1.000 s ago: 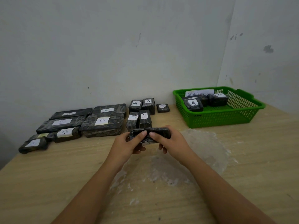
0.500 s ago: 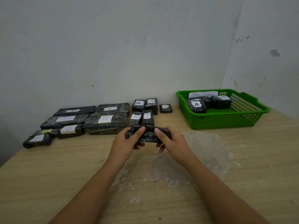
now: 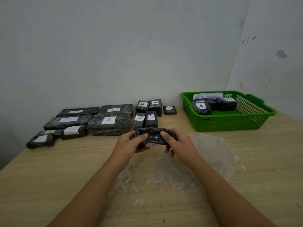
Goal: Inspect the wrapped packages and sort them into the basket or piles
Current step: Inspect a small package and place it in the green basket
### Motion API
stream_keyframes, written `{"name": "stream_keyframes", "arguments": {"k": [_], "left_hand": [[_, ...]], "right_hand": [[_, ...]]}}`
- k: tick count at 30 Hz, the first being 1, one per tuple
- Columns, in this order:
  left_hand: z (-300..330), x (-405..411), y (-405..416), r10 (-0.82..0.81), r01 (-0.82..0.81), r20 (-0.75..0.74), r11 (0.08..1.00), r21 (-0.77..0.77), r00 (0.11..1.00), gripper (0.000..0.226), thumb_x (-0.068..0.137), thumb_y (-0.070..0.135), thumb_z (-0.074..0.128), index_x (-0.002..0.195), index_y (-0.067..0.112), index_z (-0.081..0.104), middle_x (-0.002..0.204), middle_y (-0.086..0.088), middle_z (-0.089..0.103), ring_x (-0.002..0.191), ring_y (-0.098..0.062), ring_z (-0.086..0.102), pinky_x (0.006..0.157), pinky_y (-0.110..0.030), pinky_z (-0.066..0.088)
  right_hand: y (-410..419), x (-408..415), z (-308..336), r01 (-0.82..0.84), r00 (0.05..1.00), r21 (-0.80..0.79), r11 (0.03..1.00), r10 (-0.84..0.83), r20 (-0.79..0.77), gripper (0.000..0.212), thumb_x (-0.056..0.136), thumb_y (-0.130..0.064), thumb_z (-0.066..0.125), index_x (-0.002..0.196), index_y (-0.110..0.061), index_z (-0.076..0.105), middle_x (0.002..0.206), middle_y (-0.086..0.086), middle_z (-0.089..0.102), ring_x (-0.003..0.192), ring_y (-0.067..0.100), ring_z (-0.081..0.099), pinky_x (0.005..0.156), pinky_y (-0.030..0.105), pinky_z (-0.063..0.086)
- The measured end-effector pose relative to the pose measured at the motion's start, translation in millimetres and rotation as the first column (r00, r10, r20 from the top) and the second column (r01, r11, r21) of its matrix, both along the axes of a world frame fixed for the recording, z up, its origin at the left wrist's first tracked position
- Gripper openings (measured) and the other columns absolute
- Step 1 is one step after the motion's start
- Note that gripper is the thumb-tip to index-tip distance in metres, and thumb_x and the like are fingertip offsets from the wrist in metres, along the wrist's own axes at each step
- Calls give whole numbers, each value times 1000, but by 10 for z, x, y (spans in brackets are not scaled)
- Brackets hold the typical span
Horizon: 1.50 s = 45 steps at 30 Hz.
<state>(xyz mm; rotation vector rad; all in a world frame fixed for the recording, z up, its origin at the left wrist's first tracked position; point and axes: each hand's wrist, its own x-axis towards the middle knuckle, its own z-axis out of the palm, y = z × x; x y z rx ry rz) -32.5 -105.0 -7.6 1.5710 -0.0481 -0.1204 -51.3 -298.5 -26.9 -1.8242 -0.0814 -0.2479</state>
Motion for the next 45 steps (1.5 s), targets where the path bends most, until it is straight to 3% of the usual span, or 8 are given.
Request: {"name": "stream_keyframes", "arguments": {"k": [5, 9, 15, 21, 28, 33, 39, 45], "left_hand": [[28, 11, 17, -1, -2, -71, 999, -36, 997, 24, 97, 27, 70, 113, 9, 67, 89, -11, 78, 71, -27, 75, 56, -27, 54], [73, -13, 41, -44, 42, -79, 999, -29, 996, 36, 91, 47, 71, 113, 19, 67, 95, -5, 78, 78, -29, 77, 66, -33, 55], [61, -44, 49, -87, 85, 35, 995, 56, 996, 61, 66, 51, 82, 116, 18, 70, 110, -2, 77, 95, -19, 76, 80, -33, 54], [12, -28, 45, -106, 105, 19, 994, 31, 994, 58, 73, 44, 82, 122, 20, 66, 111, -6, 77, 96, -23, 76, 78, -33, 55], [54, -61, 25, -112, 109, 31, 989, 99, 993, 70, 66, 65, 72, 128, 34, 63, 121, 1, 71, 110, -16, 69, 88, -39, 57], [42, -74, 45, -209, 207, 0, 965, 161, 978, 80, 59, 85, 73, 124, 40, 65, 122, 7, 72, 114, -14, 68, 90, -38, 58], [31, -80, 40, -245, 244, -9, 960, 139, 970, 60, 72, 64, 70, 119, 28, 69, 110, 6, 77, 108, -17, 72, 94, -40, 55], [57, -83, 74, -251, 253, -27, 959, 124, 968, 63, 67, 69, 70, 116, 28, 69, 113, 5, 76, 110, -21, 72, 98, -43, 53]], "right_hand": [[-73, -53, 50, -158, 987, 36, 987, 157, 15, 47, 82, -42, 82, 120, -29, 59, 100, 4, 72, 75, 21, 71, 57, 31, 55], [-85, -30, 70, -136, 991, 125, 983, 134, 20, 43, 83, -20, 85, 119, -17, 62, 103, 8, 72, 66, 25, 69, 49, 34, 53], [-105, -45, 97, -79, 997, 174, 982, 77, 19, 31, 88, -29, 79, 111, -13, 69, 95, 5, 72, 69, 24, 68, 49, 34, 52], [-69, -72, 149, -85, 995, 251, 964, 71, 64, 42, 80, -41, 76, 110, -13, 70, 87, 3, 70, 67, 21, 64, 48, 31, 50], [-38, -71, 98, -22, 992, 13, 1000, 20, 128, 48, 75, -38, 89, 118, -28, 70, 99, -4, 70, 77, 15, 65, 54, 31, 54], [27, -117, 117, 0, 971, -206, 979, 49, 235, 50, 69, -37, 93, 113, -38, 69, 99, -12, 60, 88, 6, 59, 77, 22, 54], [61, -166, 151, -109, 964, -220, 969, 157, 213, 49, 76, -23, 90, 120, -32, 71, 102, -9, 57, 83, 3, 60, 69, 20, 52], [6, -151, 139, -156, 972, -165, 974, 182, 152, 49, 79, -39, 86, 124, -29, 70, 110, -19, 61, 85, 8, 66, 73, 30, 58]]}}
